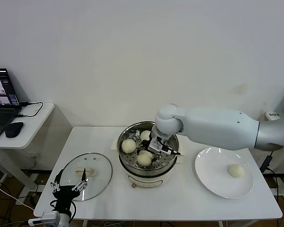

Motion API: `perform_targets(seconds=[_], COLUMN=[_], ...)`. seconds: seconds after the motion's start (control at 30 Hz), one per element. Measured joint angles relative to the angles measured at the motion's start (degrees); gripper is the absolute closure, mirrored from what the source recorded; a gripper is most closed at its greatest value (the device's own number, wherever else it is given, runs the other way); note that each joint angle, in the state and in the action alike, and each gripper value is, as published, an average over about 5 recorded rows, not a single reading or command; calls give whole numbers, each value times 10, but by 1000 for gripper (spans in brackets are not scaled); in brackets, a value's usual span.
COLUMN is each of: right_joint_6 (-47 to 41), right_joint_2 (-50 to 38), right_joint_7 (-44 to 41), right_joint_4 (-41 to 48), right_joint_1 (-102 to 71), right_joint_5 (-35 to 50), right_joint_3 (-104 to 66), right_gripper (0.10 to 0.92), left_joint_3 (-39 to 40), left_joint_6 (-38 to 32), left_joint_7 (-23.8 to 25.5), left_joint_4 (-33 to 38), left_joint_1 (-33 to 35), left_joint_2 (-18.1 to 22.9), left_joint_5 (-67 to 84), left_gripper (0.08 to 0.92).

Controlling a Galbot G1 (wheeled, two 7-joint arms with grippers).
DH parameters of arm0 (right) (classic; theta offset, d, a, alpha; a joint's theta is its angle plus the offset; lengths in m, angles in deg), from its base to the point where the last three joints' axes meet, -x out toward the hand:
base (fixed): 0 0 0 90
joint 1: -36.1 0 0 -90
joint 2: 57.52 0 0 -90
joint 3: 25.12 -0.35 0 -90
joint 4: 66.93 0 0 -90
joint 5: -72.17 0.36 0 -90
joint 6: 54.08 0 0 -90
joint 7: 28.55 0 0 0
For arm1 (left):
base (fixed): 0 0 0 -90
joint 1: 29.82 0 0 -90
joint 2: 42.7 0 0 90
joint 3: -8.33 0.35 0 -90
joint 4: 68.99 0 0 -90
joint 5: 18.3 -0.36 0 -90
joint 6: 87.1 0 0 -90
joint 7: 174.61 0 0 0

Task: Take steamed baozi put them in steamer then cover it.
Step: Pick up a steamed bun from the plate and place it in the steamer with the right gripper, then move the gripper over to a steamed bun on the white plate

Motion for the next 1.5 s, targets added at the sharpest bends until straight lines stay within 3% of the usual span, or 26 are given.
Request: perform_targets(seconds=[0.17, 0.43, 0.9, 1.17, 1.5], right_joint_6=[2, -43, -194, -209, -207], right_joint_2=[-11, -70, -296, -389, -410], right_joint_7=[-2, -25, -24, -16, -5], right_joint_4=[-1, -19, -75, -59, 6], right_joint_1=[7, 27, -1, -101, -292], right_joint_5=[-2, 20, 68, 32, -21], right_joint_3=[-12, -61, -109, -177, -341], right_gripper=[204, 202, 203, 203, 203], left_joint_3=[0, -2, 11, 16, 12], left_joint_6=[-1, -1, -2, -1, -1], left_joint_7=[0, 0, 1, 1, 1], left_joint_4=[-2, -6, -18, -20, -19], left_joint_1=[-1, -3, -13, -16, -11], left_joint_2=[-1, -7, -30, -37, -37], left_joint_5=[0, 1, 4, 4, 4], left_gripper=[177, 177, 177, 177, 177])
